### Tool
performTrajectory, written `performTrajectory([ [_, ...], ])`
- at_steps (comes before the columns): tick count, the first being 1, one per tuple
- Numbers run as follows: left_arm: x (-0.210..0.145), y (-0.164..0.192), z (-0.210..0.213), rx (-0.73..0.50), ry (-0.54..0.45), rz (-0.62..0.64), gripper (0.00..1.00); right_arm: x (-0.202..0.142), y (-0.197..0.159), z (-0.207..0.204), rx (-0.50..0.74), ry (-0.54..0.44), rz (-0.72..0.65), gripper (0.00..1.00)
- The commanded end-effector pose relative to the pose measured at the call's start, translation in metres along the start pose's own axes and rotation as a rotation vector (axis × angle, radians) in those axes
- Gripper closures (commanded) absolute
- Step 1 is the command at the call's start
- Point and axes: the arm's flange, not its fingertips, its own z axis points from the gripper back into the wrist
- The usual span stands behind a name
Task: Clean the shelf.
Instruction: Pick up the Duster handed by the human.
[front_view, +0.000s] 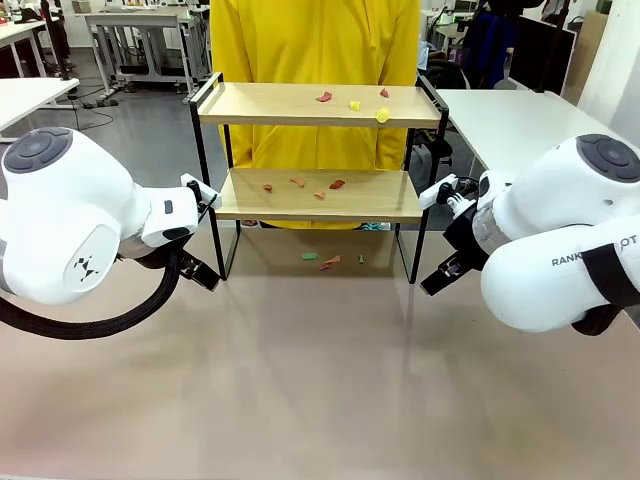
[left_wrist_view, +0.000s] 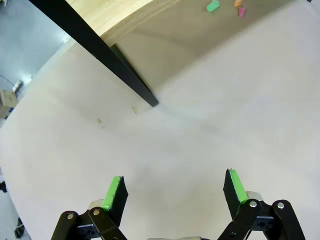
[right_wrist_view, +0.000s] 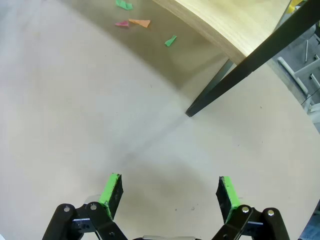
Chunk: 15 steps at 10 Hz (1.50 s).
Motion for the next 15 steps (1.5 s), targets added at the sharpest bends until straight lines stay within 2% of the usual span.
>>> performTrajectory([
  [1, 0.011, 0.006, 0.023, -0.037, -0.017, -0.029, 0.0, 0.025, -0.015, 0.015, 0.028, -0.027, -0.022, 0.0],
  [4, 0.044, 0.043, 0.08, -0.1, 0.02, -0.064, 0.0, 0.063, -0.063, 0.06, 0.097, -0.05, -0.054, 0.0],
  [5, 0.054, 0.061, 0.093, -0.197, 0.025, -0.101, 0.0, 0.065, -0.086, 0.071, 0.141, -0.05, -0.028, 0.0],
  [7, 0.063, 0.097, 0.104, -0.366, 0.004, -0.222, 0.0, 0.061, -0.136, 0.083, 0.24, -0.122, 0.025, 0.0],
  [8, 0.062, 0.118, 0.103, -0.511, -0.04, -0.287, 0.0, 0.054, -0.161, 0.082, 0.307, -0.151, 0.094, 0.0],
  [9, 0.061, 0.147, 0.097, -0.625, -0.152, -0.368, 0.0, 0.043, -0.184, 0.075, 0.355, -0.182, 0.161, 0.0],
  [10, 0.056, 0.171, 0.088, -0.673, -0.263, -0.443, 0.0, 0.034, -0.2, 0.067, 0.393, -0.196, 0.181, 0.0],
  [12, 0.047, 0.202, 0.067, -0.709, -0.381, -0.456, 0.0, 0.019, -0.214, 0.048, 0.467, -0.257, 0.211, 0.0],
  [13, 0.043, 0.204, 0.061, -0.697, -0.399, -0.452, 0.0, 0.014, -0.214, 0.042, 0.477, -0.279, 0.208, 0.0],
  [14, 0.036, 0.201, 0.06, -0.697, -0.373, -0.423, 0.0, 0.012, -0.206, 0.041, 0.459, -0.256, 0.13, 0.0],
  [15, 0.031, 0.199, 0.075, -0.667, -0.412, -0.446, 0.0, 0.007, -0.206, 0.054, 0.452, -0.26, 0.202, 0.0],
])
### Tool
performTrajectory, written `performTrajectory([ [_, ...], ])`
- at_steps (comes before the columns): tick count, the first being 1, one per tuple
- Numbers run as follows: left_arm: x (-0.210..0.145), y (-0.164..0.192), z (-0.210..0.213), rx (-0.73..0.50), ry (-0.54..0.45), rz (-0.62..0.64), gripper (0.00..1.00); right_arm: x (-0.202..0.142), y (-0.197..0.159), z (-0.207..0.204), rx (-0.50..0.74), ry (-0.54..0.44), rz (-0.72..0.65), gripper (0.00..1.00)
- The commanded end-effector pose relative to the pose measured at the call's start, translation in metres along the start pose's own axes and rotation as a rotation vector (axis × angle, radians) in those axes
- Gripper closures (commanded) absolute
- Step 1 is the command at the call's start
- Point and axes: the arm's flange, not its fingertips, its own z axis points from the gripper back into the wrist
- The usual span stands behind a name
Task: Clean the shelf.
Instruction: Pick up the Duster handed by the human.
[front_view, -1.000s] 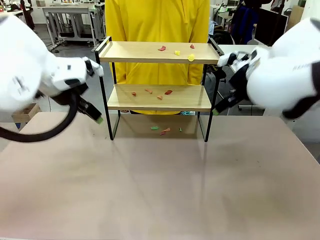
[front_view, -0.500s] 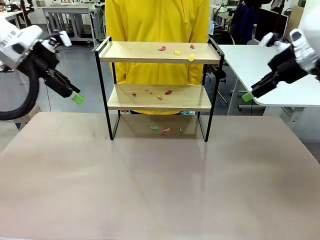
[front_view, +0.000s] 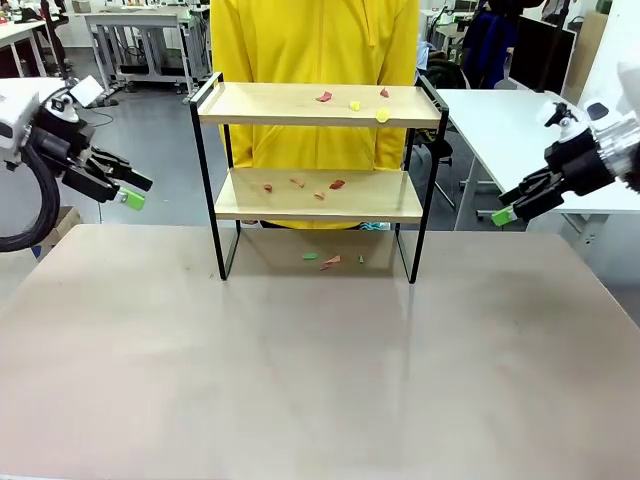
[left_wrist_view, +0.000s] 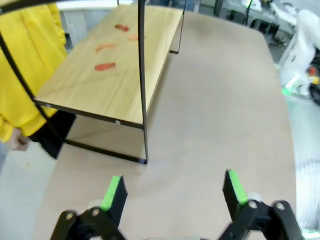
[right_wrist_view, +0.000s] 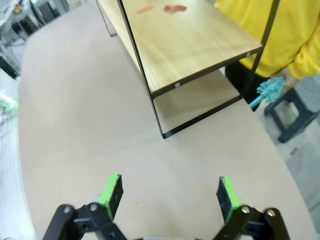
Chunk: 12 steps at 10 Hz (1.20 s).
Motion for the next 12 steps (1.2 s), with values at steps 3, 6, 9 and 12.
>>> performTrajectory([
  [3, 0.017, -0.013, 0.008, 0.021, -0.003, -0.024, 0.0, 0.008, 0.006, 0.012, -0.012, -0.009, 0.036, 0.0],
  [6, 0.024, 0.072, 0.014, 0.061, -0.056, 0.092, 0.0, 0.025, -0.055, 0.005, 0.062, -0.041, -0.04, 0.0],
  [9, -0.014, 0.134, 0.01, -0.054, -0.153, 0.123, 0.0, 0.008, -0.136, -0.015, 0.217, -0.207, 0.036, 0.0],
  [12, -0.064, 0.149, 0.009, -0.079, -0.332, -0.067, 0.0, -0.034, -0.174, -0.04, 0.277, -0.372, 0.162, 0.0],
])
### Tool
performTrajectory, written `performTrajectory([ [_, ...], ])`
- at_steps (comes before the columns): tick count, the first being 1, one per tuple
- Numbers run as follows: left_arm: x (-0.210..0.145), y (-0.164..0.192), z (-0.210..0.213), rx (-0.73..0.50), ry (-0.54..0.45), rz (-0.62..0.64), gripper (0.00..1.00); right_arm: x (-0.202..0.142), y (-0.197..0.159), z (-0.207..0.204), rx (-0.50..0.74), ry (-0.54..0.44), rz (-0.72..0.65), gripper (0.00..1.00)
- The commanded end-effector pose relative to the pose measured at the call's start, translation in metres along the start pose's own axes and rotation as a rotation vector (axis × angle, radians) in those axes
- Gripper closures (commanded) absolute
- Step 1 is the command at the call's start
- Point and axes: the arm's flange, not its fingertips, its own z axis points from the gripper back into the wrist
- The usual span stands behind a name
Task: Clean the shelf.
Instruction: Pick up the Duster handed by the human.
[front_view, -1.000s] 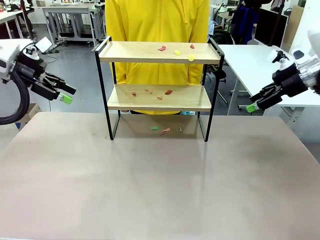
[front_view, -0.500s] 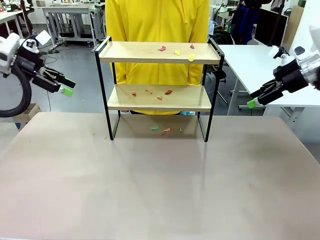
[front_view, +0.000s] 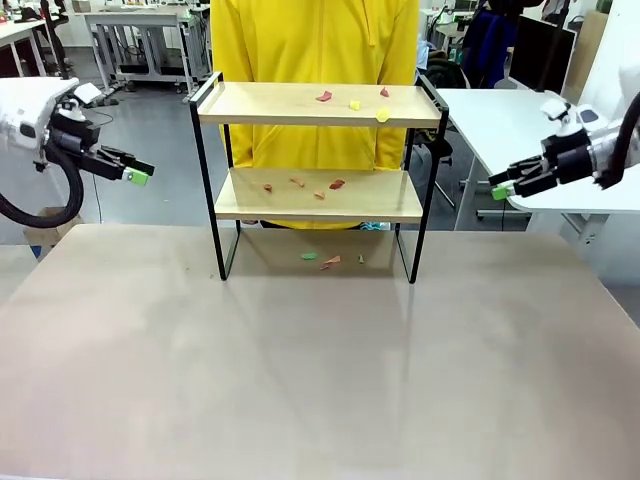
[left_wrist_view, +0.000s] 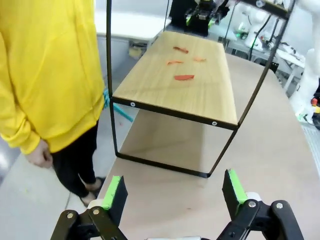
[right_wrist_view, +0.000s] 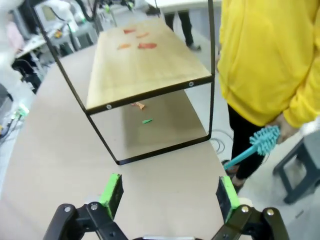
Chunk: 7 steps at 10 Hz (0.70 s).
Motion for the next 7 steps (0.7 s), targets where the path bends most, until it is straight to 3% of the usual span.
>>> performTrajectory([
  [1, -0.017, -0.003, 0.011, -0.053, -0.148, -0.164, 0.0, -0.019, -0.009, -0.004, 0.074, -0.109, 0.108, 0.0],
  [4, -0.049, -0.002, 0.001, -0.092, -0.273, -0.299, 0.0, -0.05, -0.009, 0.002, 0.119, -0.242, 0.153, 0.0],
  [7, -0.063, -0.007, -0.001, -0.103, -0.351, -0.31, 0.0, -0.056, -0.002, 0.026, 0.131, -0.319, 0.132, 0.0],
])
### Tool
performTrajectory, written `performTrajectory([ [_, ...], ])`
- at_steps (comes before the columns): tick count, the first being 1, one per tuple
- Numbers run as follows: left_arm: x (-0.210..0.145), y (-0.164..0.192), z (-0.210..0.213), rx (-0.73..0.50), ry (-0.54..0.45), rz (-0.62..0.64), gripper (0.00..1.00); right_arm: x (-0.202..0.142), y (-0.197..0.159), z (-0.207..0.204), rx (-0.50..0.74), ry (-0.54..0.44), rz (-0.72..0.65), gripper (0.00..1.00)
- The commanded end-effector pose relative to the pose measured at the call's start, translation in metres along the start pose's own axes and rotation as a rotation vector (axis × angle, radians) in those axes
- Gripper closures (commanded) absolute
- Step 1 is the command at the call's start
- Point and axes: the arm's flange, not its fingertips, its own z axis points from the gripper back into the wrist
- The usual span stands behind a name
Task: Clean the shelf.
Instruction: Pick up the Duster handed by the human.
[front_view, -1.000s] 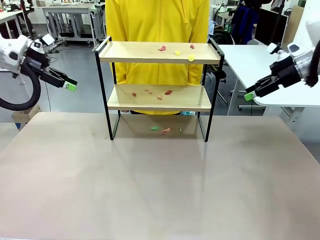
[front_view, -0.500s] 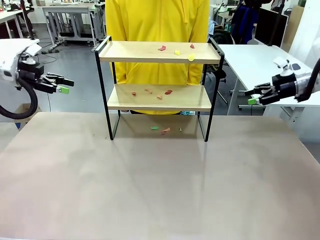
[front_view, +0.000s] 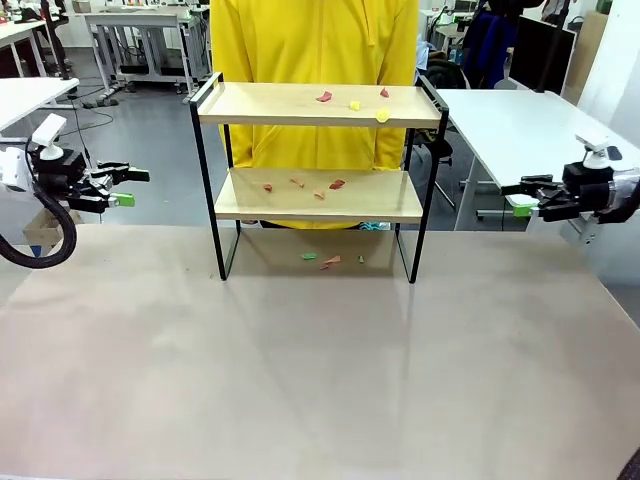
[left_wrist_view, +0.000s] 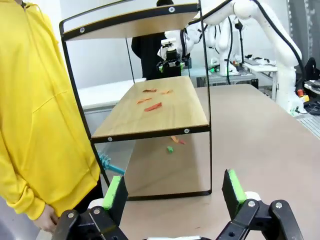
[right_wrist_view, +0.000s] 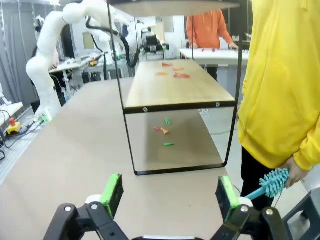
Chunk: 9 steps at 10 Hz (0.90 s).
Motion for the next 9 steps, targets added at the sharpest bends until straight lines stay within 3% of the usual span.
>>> performTrajectory([
  [1, 0.005, -0.005, 0.007, 0.01, -0.07, -0.003, 0.0, 0.006, 0.0, 0.009, -0.014, -0.041, 0.02, 0.0],
  [3, 0.01, -0.007, 0.012, 0.003, -0.117, 0.032, 0.0, 0.014, 0.003, 0.016, 0.021, -0.088, 0.011, 0.0],
  [9, 0.033, -0.01, 0.02, 0.006, -0.157, 0.053, 0.0, 0.032, 0.006, 0.021, 0.007, -0.1, 0.028, 0.0],
])
